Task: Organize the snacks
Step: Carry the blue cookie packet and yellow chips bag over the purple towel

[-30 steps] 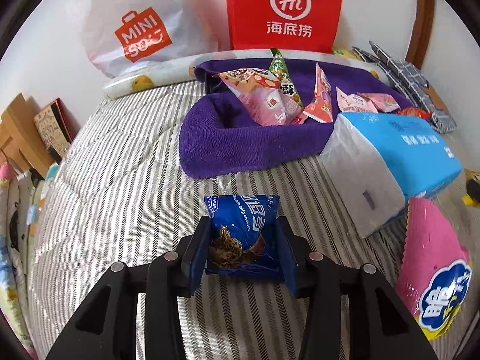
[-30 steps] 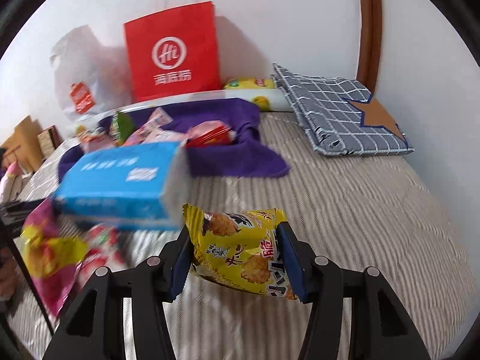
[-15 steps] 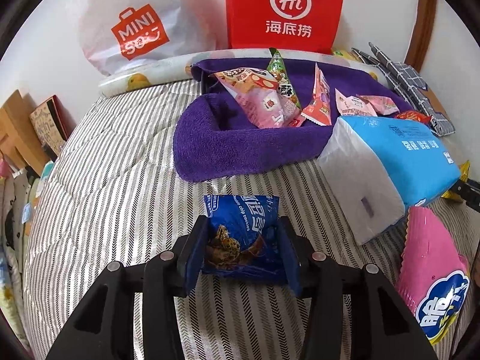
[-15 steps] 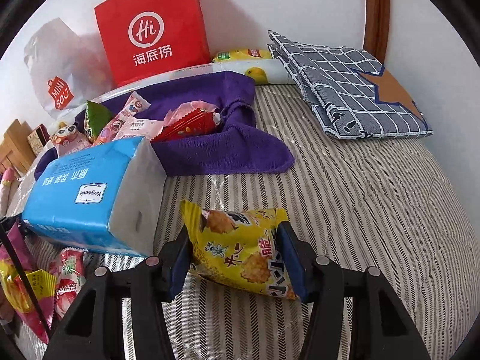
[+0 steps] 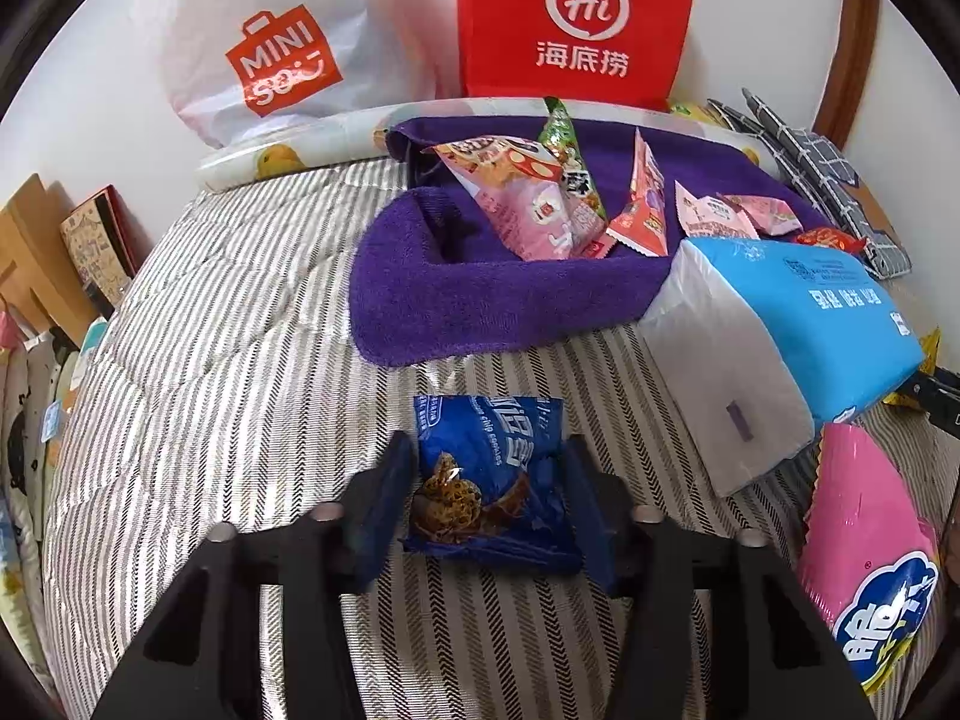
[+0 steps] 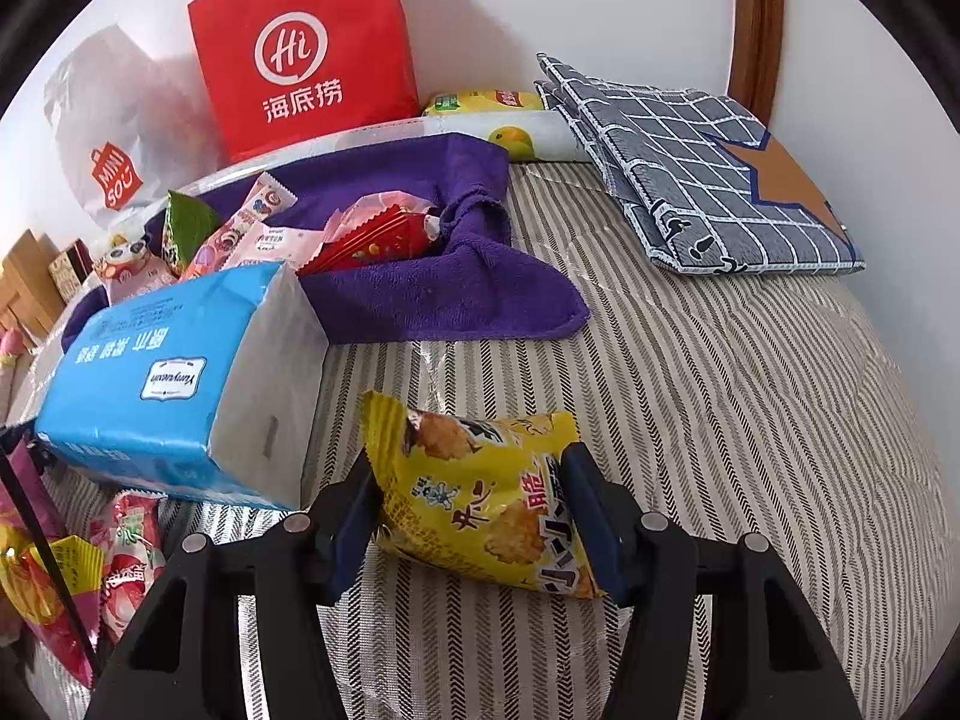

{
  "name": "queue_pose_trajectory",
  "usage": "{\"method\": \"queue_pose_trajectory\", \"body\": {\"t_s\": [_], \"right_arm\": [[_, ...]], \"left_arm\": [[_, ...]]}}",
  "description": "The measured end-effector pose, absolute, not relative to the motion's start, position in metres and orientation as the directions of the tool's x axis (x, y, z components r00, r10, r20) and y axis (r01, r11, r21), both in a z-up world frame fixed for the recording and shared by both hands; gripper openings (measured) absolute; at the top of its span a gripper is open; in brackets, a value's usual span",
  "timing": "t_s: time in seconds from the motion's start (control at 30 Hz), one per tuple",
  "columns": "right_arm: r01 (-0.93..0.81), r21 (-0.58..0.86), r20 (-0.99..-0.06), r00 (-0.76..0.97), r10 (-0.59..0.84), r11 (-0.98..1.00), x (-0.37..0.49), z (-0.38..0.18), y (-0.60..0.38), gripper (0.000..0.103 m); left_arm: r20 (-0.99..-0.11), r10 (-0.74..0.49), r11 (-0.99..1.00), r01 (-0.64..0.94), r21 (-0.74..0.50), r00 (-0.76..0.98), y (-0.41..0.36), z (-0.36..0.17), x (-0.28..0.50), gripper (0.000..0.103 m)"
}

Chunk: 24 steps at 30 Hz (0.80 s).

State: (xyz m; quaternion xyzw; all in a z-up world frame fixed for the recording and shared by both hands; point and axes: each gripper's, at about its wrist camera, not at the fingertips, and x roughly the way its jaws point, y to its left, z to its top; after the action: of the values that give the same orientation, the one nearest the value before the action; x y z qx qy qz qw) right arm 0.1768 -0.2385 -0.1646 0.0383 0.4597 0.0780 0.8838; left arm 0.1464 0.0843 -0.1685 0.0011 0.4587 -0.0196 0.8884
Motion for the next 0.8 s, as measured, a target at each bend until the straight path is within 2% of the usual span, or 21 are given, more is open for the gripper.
{"method": "queue_pose_trajectory", "body": {"t_s": [0.17,0.5,0.8], "right_arm": [[-0.092,0.143,-0.801,0.574,0.17,0.985,0.176,-0.163,-0.239,0.055],[-0.036,0.153,-0.786,0.601,0.144,0.987,0.166,-0.157,-0.25,0.052],[-0.102,0.118,-0.758,0.633,0.156,0.988,0.121,-0.134,-0.232,0.052]], "left_arm": [[-0.812,-0.037,0.999,0.024,-0.028,0.583,0.086,-0.168,0.145,0.042],[-0.795,-0.077,0.996,0.016,-0.084,0.602,0.091,-0.161,0.123,0.041],[-0.783,-0.119,0.992,0.039,-0.121,0.611,0.088,-0.15,0.096,0.041]]}}
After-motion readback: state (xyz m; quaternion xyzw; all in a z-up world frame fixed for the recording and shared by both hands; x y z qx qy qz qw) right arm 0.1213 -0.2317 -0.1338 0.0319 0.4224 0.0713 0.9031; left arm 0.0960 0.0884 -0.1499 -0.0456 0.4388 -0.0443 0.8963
